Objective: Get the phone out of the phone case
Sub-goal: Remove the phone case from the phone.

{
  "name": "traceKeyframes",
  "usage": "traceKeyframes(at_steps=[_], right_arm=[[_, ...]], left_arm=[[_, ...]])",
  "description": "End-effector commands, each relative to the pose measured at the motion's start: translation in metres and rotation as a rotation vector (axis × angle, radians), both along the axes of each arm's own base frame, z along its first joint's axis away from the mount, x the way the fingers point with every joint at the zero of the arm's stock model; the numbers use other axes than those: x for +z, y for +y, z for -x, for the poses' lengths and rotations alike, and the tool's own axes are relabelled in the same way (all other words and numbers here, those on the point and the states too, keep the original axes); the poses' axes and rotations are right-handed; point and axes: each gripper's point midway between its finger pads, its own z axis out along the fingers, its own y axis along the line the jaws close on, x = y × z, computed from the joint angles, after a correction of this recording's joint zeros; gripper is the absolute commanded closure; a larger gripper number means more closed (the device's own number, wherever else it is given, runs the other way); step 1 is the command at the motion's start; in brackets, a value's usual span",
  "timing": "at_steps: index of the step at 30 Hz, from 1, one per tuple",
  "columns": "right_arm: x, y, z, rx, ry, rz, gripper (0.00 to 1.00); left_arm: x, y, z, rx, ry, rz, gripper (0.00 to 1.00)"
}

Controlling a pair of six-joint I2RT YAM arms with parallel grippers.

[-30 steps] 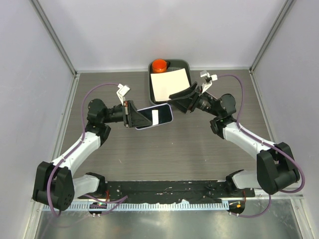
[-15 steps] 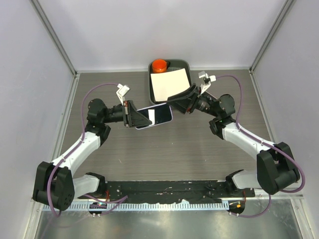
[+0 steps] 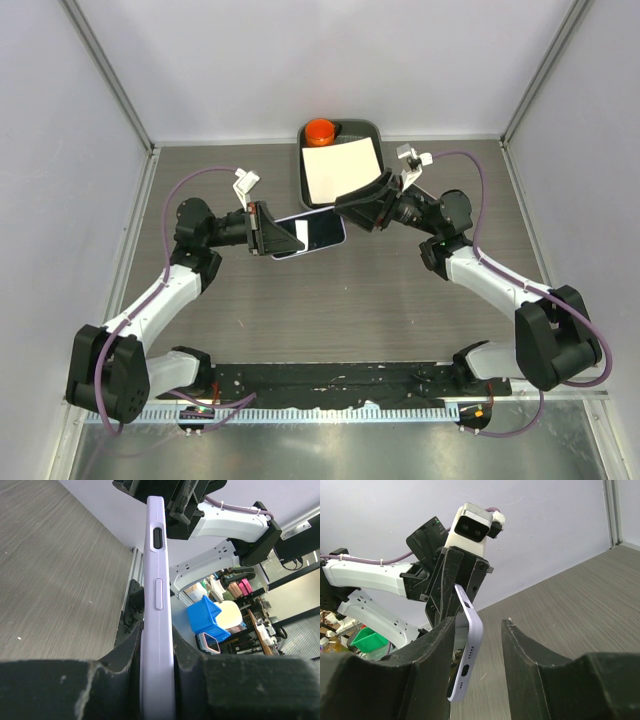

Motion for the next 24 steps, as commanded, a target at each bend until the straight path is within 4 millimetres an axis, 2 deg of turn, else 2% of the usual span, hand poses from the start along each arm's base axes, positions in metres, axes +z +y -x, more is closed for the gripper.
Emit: traceKeyframes(at_steps=[1, 11, 17, 24], right_arm=[[0.0129, 0.0007, 0.0048, 0.001, -0.086, -0.013, 0.52], [0.0067, 0.0043, -0.0002, -0.007, -0.063, 0.000, 0.53], [0.0071, 0.0046, -0.0022, -0.010, -0.039, -0.009, 0.64], [0.0163, 0.0044, -0.0011, 0.025, 0.074, -0.075, 0.76]], left_arm=[[0.0188, 0.0022, 0.0027, 0.013, -0.097, 0.027, 1.00], [0.0184, 0.0020, 0.0026, 0.009, -0.096, 0.026, 1.00], [0.0169, 0.0025, 0.0029, 0.007, -0.102, 0.024, 1.00], [0.0152, 0.0032, 0.0082, -0.019, -0.131, 0.023, 1.00]])
